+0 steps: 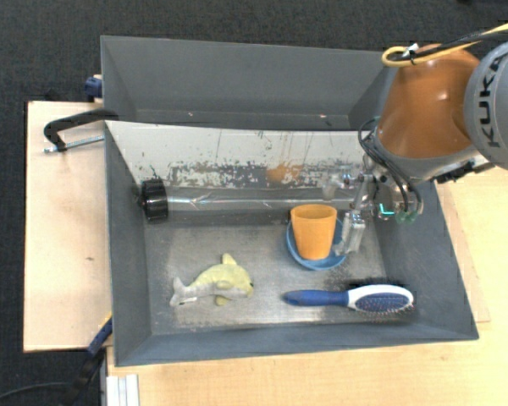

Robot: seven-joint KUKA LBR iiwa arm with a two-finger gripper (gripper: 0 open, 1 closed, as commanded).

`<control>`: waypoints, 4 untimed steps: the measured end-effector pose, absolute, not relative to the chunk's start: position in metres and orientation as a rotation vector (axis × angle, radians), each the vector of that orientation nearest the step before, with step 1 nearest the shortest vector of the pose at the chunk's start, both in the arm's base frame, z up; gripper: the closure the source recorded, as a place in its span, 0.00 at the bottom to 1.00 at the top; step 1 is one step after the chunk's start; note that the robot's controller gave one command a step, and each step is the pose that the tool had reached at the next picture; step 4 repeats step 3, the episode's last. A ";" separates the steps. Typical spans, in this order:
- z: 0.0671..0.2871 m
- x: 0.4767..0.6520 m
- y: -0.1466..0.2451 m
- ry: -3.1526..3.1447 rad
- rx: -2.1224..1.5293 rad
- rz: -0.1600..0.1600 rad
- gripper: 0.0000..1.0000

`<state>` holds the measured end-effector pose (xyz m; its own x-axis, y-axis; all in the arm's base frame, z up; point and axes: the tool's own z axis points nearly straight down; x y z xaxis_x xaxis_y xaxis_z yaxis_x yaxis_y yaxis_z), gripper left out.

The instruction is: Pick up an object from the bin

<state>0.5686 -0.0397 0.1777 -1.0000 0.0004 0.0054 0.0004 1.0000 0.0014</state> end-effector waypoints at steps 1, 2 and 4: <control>0.100 0.565 -0.022 -3.103 0.469 -0.003 0.00; 0.101 0.566 -0.022 -3.108 0.469 -0.002 1.00; 0.387 0.555 -0.040 -3.129 0.425 0.005 1.00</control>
Offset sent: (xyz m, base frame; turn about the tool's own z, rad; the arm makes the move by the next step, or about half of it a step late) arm -0.0033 0.0166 -0.0775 -0.3001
